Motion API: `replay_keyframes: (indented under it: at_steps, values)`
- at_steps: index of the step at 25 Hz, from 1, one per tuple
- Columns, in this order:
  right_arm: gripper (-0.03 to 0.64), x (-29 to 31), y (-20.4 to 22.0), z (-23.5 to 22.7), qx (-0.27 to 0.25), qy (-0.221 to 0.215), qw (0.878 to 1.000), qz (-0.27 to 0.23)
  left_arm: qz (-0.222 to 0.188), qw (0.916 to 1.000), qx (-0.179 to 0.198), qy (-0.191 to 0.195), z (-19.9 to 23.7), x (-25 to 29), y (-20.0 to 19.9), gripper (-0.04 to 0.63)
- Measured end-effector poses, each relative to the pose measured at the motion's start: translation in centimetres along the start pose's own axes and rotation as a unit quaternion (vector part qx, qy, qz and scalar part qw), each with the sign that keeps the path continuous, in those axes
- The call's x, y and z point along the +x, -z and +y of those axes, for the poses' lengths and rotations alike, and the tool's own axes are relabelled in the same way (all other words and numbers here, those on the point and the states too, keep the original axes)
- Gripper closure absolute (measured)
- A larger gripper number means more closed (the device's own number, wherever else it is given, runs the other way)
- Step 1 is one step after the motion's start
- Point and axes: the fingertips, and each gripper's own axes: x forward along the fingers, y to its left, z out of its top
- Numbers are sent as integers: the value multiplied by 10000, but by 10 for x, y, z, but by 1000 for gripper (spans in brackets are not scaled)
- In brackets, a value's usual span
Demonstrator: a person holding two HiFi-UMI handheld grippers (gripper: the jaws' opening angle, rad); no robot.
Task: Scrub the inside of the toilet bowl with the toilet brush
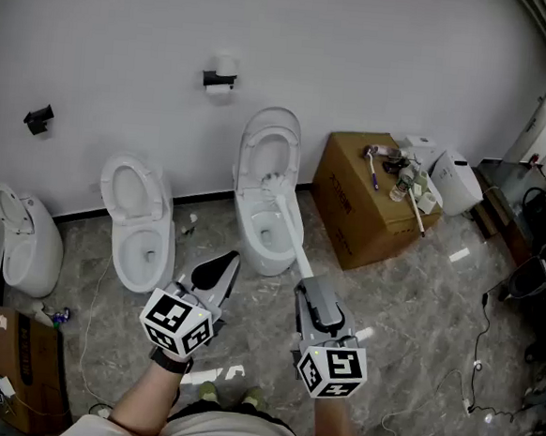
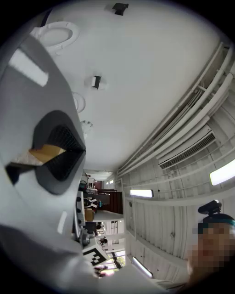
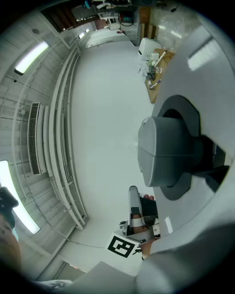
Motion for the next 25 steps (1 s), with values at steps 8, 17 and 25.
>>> replay_keyframes:
  at_steps: [8,17,25]
  values:
    - [454,-4,2,-13,33,-32,10000,24,17,10000,-71,-36,-9,8,6,589]
    - [454,-11,1,-40,320,-127,9994,-78,25,9998,-71,-156,-16,22,10,589]
    - [454,-25,-2,-82,455,-10,9988,-198,-35,9997,7,-226,-34,40,8,589]
